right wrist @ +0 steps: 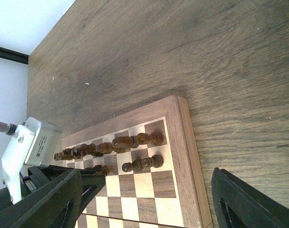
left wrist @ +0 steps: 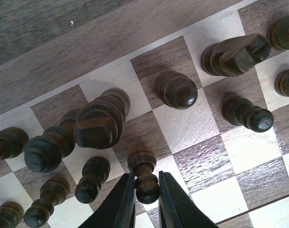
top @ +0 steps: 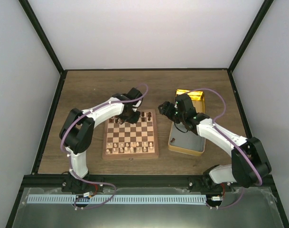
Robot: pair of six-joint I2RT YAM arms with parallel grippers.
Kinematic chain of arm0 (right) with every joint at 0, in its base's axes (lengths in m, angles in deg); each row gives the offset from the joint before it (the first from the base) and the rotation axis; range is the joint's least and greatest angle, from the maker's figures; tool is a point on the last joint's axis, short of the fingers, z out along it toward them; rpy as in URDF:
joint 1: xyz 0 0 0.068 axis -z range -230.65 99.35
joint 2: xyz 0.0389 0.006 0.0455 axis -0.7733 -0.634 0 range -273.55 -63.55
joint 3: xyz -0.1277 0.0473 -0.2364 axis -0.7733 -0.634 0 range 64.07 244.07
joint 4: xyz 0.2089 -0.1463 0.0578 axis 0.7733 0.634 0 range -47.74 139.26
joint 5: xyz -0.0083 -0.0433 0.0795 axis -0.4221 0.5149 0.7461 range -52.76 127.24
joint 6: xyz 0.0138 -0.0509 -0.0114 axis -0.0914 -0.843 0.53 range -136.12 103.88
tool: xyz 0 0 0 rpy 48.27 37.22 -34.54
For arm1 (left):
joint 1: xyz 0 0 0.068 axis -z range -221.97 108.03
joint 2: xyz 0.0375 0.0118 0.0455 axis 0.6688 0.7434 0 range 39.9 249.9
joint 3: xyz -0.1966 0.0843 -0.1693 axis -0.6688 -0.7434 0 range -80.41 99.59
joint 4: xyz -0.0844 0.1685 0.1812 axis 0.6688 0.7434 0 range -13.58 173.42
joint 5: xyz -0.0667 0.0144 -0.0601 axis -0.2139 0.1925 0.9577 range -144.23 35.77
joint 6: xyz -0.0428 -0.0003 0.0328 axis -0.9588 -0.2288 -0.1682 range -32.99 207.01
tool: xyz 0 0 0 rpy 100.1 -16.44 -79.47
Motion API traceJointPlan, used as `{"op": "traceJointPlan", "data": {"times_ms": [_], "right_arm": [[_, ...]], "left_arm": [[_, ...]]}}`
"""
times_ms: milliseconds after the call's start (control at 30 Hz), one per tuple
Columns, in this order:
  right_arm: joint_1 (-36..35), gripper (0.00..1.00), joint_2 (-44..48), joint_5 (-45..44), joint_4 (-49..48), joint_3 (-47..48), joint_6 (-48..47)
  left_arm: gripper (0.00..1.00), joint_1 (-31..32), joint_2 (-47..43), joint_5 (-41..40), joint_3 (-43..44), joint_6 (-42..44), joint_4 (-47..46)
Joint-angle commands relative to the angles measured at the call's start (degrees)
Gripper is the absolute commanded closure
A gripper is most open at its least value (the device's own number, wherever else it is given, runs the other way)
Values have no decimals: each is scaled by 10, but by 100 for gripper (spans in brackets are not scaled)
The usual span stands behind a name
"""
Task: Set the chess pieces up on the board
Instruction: Place the chess piece on the chessboard.
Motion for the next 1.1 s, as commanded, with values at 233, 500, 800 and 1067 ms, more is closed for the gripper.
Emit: {"op": "traceJointPlan", "data": {"times_ms": [233,500,800,1067], "right_arm": [[5,24,2,2,7,25,3],[5,24,6,1,7,24,4],[5,24,8,-1,11,22,4],[5,24,14,-5,19,21,-3]], "left_arm": [[80,-3,13,1,14,14,4],[83,-4,5,-3,17,11,-5],[85,-9,10,-11,14,8,-18],[79,-10,1,8,14,12,-19]]}}
